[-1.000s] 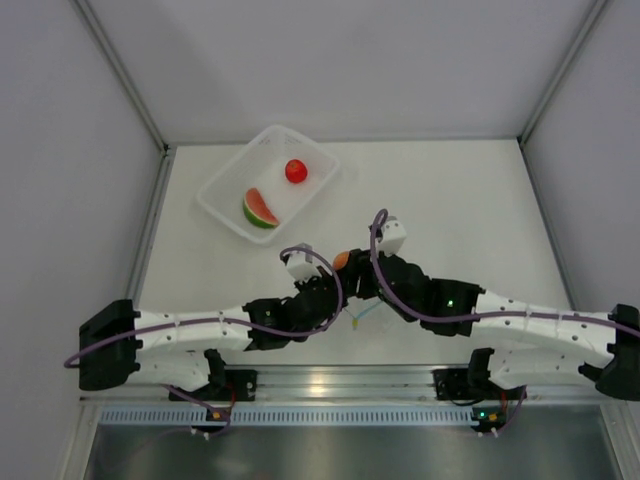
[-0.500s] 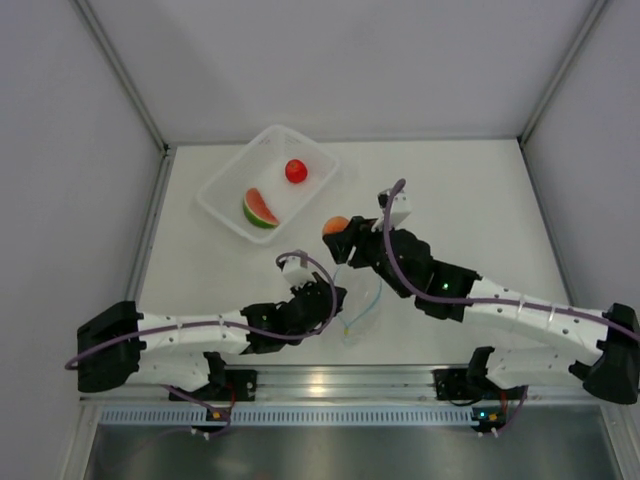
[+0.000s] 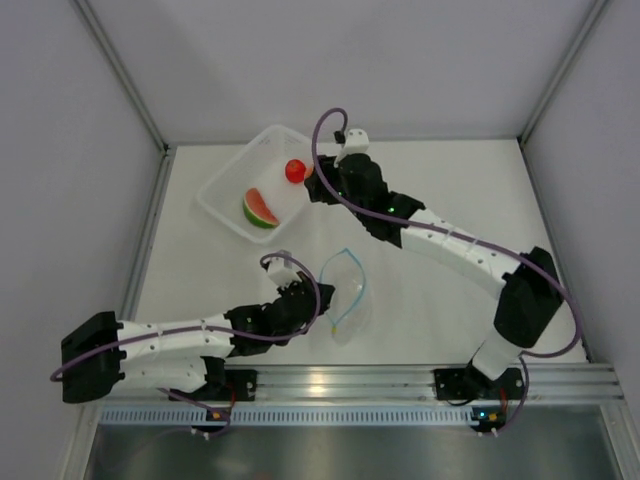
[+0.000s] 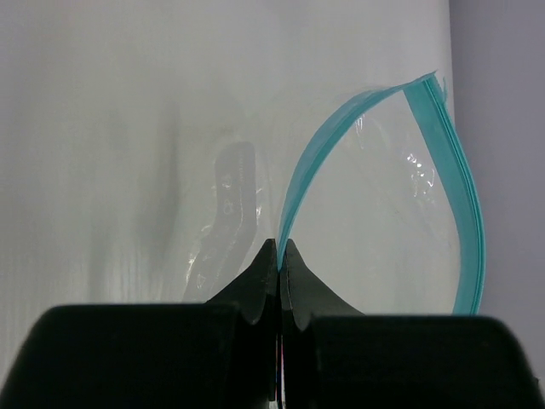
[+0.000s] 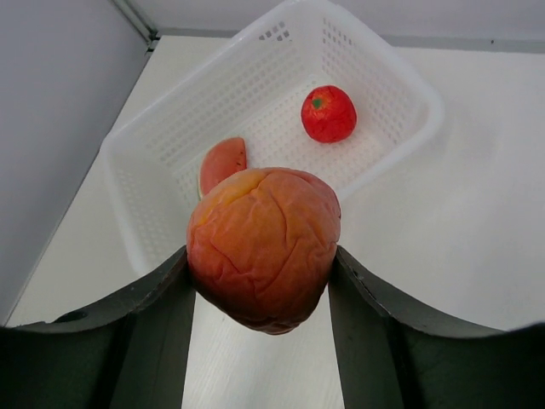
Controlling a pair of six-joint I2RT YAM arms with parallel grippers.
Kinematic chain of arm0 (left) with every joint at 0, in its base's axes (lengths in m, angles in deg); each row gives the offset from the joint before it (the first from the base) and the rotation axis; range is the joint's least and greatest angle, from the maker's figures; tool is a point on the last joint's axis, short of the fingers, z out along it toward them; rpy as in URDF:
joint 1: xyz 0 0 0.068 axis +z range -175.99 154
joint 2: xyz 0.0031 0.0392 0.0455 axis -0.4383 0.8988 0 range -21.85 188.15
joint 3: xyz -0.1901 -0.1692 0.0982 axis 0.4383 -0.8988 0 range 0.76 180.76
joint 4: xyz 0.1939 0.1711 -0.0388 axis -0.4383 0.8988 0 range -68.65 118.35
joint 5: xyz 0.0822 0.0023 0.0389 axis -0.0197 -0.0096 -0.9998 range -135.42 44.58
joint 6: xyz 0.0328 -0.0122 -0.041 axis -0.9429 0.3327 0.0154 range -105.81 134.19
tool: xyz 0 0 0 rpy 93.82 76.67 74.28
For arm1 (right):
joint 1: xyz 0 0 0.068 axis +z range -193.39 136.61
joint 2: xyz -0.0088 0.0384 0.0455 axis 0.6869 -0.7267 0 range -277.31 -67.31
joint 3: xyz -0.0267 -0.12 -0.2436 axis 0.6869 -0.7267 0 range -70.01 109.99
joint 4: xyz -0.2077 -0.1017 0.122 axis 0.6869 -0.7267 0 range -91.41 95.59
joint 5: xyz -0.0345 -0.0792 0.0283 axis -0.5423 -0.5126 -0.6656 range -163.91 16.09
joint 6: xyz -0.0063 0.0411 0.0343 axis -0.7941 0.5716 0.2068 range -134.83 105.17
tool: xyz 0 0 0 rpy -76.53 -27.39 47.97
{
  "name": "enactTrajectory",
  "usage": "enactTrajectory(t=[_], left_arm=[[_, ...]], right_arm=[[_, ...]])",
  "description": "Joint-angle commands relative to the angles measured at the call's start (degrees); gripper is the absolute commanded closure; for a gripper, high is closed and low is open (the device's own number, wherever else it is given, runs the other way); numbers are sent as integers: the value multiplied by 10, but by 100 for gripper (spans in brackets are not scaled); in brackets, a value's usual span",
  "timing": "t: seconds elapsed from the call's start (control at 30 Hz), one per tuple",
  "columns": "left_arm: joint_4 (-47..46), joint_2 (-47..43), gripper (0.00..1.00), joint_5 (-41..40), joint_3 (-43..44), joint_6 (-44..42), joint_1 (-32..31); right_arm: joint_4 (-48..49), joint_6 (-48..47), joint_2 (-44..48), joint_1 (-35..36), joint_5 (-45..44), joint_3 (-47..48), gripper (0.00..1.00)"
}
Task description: Open the zip-top bag and remove the fake food
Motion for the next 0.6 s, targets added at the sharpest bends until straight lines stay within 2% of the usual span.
enactTrajectory(t=[0.0, 0.13, 0.27, 0.43, 0.57], left_arm=[[22, -29, 100, -26, -6, 11, 9], [34, -55, 100, -30, -16, 5, 14], [41, -76, 100, -31, -34, 10, 19], [60, -87, 100, -24, -50, 26, 19], [61, -86, 100, -23, -54, 22, 19]], right_arm=[[-28, -67, -85, -20, 31, 111, 63], [-60, -88, -178, -29, 39, 209, 61], [-101, -122, -292, -41, 63, 347, 55], [-111, -155, -374, -56, 73, 432, 50], [-120, -174, -438, -67, 91, 503, 41]])
